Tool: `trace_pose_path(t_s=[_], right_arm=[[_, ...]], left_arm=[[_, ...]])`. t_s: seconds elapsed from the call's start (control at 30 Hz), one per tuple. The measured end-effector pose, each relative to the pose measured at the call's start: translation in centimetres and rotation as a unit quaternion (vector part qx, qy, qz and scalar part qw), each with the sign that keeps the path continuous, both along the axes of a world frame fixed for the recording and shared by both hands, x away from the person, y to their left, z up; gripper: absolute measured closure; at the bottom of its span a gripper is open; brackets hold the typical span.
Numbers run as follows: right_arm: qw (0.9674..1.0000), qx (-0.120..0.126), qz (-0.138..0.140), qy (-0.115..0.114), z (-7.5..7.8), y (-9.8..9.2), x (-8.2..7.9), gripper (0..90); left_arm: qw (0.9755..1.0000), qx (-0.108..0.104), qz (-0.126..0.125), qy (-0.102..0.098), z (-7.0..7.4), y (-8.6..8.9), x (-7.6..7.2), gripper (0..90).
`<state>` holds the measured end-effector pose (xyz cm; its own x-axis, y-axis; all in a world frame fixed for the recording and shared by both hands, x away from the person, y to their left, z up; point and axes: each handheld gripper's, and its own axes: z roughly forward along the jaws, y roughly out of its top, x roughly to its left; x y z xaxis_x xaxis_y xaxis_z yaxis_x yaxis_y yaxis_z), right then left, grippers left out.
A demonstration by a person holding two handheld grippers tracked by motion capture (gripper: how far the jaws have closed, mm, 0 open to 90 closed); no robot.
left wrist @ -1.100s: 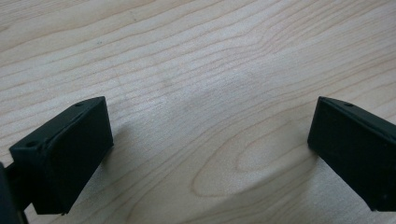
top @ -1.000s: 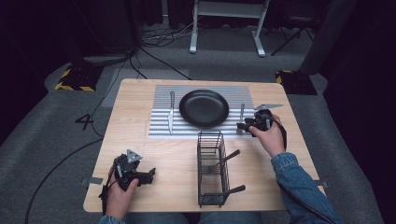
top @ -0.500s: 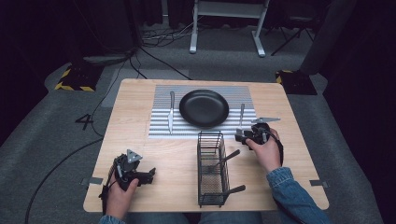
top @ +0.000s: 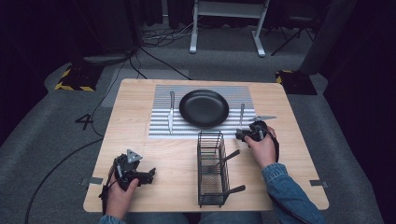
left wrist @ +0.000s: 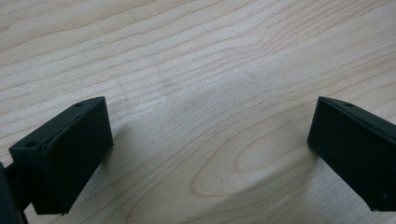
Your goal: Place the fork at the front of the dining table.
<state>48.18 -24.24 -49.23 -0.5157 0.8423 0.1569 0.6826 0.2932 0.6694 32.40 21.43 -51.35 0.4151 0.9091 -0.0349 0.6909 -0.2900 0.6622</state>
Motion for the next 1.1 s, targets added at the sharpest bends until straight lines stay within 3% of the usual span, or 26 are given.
trace_pose_path(t_s=[0.3,0.7,0.83,1.1], right_arm=[[0.9998,-0.021,0.004,-0.004,0.5,-0.6,0.8,62.4],[0.9983,-0.044,-0.036,-0.013,0.5,-2.7,2.3,54.3],[0.9981,-0.055,-0.024,-0.014,0.5,-2.4,3.0,60.2],[0.9977,-0.063,-0.013,-0.023,0.4,-1.8,3.7,62.4]], left_arm=[[1.0,0.0,0.0,0.0,0.0,0.0,0.0,0.1],[1.0,0.0,0.0,0.0,0.0,0.0,0.0,0.1],[1.0,0.0,0.0,0.0,0.0,0.0,0.0,0.1],[1.0,0.0,0.0,0.0,0.0,0.0,0.0,0.1]])
